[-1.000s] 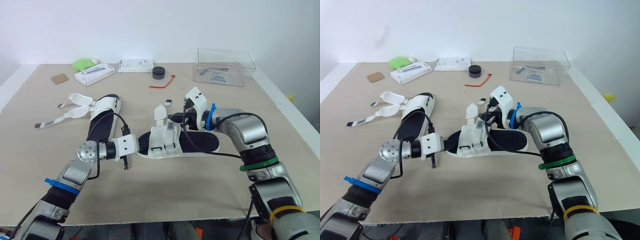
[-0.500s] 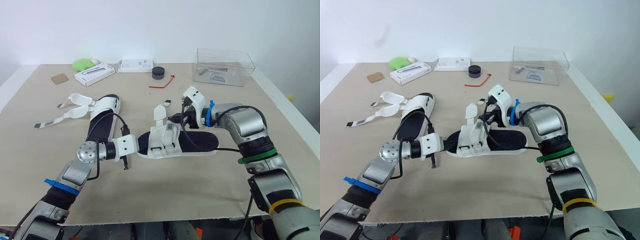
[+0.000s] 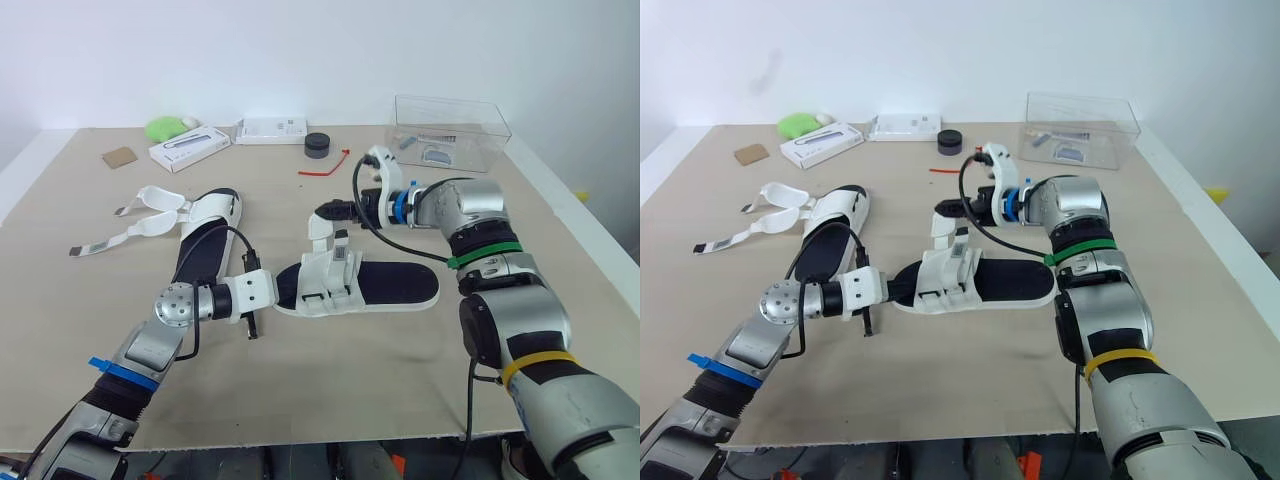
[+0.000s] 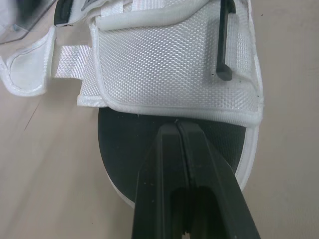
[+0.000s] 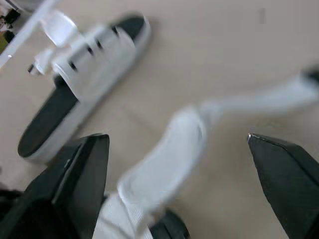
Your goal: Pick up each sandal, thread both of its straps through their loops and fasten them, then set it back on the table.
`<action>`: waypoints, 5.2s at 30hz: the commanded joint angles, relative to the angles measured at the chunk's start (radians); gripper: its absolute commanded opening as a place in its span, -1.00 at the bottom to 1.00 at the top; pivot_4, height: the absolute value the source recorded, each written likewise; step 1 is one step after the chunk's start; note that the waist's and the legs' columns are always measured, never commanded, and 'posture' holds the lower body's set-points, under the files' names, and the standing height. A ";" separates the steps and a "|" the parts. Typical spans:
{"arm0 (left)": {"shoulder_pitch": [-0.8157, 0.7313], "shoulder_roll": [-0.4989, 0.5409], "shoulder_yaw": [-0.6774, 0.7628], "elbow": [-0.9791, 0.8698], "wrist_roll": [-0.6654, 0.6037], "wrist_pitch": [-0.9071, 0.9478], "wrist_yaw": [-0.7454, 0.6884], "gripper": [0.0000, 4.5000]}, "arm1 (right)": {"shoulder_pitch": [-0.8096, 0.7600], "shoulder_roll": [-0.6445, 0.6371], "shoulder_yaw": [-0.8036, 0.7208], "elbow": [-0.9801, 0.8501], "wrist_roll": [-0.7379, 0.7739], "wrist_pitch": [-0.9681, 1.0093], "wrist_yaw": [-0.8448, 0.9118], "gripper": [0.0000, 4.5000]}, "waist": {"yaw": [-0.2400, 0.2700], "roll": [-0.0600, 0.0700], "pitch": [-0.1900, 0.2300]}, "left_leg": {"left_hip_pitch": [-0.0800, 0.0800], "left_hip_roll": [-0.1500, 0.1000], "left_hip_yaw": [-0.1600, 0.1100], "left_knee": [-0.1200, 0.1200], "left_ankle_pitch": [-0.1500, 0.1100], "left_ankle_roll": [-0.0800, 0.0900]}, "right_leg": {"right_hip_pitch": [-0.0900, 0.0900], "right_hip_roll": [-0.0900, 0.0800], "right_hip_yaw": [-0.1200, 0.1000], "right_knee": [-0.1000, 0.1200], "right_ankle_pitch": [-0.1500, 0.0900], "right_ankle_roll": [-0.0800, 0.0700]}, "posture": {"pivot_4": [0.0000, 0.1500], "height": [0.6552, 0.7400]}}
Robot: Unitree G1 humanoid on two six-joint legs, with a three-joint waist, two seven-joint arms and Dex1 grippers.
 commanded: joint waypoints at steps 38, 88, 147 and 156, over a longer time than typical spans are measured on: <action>0.081 0.039 -0.032 -0.007 0.055 0.063 0.034 -1.00 | -0.266 0.126 -0.291 0.328 0.029 -0.094 0.070 0.99 | -0.023 0.001 0.000 | 0.000 0.000 -0.002 -0.003 -0.001 -0.001 | 0.000 0.000 -0.001 0.000 0.000 -0.001 | 1.00 1.00; 0.062 0.030 -0.052 0.012 0.052 0.055 0.008 -1.00 | 0.051 -0.277 0.476 -0.019 -0.588 -2.422 0.107 0.96 | -0.017 0.001 0.001 | 0.004 0.000 0.001 -0.002 0.001 -0.005 | 0.002 -0.002 -0.001 0.002 -0.002 -0.005 | 1.00 1.00; -0.012 0.027 0.028 0.093 -0.148 0.192 -0.204 -1.00 | 0.380 -0.064 -0.076 -0.948 0.856 0.588 -0.406 -0.98 | -0.008 0.001 0.001 | -0.001 0.004 -0.012 0.000 0.001 -0.003 | 0.000 0.010 -0.003 0.003 -0.007 0.003 | 1.00 1.00; -0.010 0.017 0.011 0.097 -0.141 0.180 -0.195 -1.00 | 0.258 -0.077 -0.004 -0.745 0.691 0.612 -0.332 -0.98 | -0.006 0.000 -0.001 | -0.003 0.003 -0.013 -0.002 0.003 0.001 | 0.000 0.010 -0.004 0.002 -0.004 -0.003 | 1.00 1.00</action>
